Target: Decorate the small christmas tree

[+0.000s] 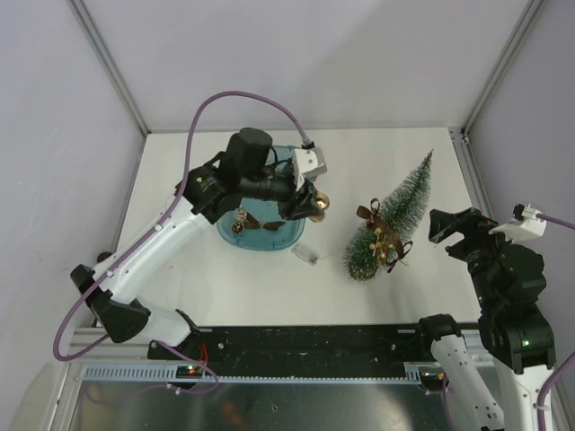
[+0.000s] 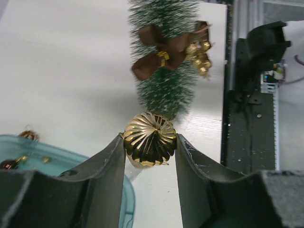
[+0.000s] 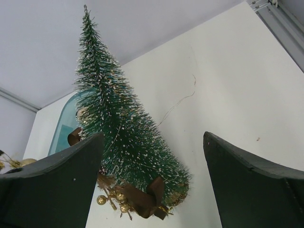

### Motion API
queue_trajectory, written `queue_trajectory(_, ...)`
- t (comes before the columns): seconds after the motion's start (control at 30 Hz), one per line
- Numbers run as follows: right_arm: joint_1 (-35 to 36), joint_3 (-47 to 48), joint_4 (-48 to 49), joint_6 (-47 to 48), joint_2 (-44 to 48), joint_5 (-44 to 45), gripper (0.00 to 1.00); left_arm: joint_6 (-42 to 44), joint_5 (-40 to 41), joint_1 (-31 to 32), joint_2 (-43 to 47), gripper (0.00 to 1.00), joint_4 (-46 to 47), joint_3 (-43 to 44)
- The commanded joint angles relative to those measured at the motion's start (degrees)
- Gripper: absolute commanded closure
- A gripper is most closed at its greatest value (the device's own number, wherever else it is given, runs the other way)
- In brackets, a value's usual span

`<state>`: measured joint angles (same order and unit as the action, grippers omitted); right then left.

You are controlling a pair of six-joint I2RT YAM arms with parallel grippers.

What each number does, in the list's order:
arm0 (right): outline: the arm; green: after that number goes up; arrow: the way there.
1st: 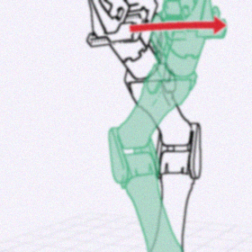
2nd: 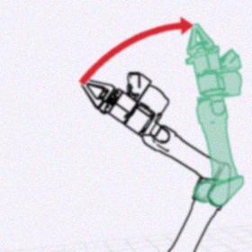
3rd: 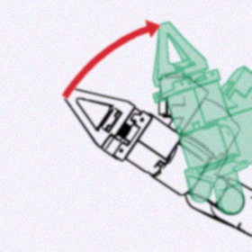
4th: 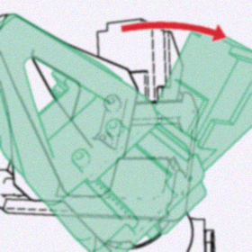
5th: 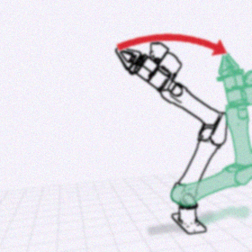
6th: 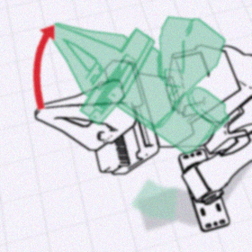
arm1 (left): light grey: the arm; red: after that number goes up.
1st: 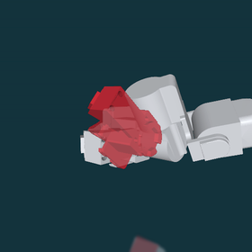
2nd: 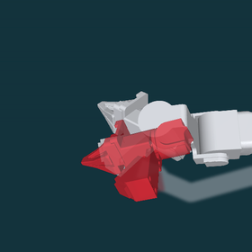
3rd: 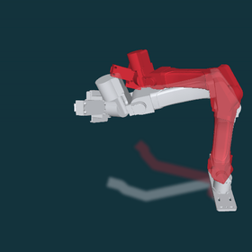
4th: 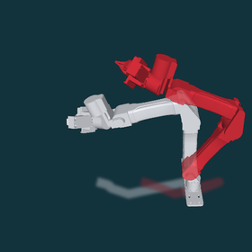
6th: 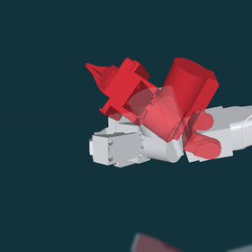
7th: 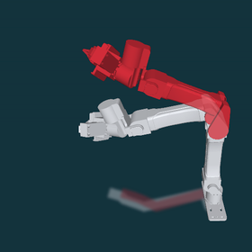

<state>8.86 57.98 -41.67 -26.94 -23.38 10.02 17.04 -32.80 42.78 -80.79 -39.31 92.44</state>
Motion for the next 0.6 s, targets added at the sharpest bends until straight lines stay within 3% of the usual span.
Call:
queue_trajectory(0.0,-0.16,-0.33,2.06,0.28,1.33,0.02,0.1,1.03,-3.22,4.77,-1.18,0.68,-1.78,4.97)
queue_trajectory(0.57,-0.23,-3.71,4.31,-0.76,4.26,-2.89,0.1,-0.67,-4.87,13.71,-13.2,0.7,-1.81,24.76)
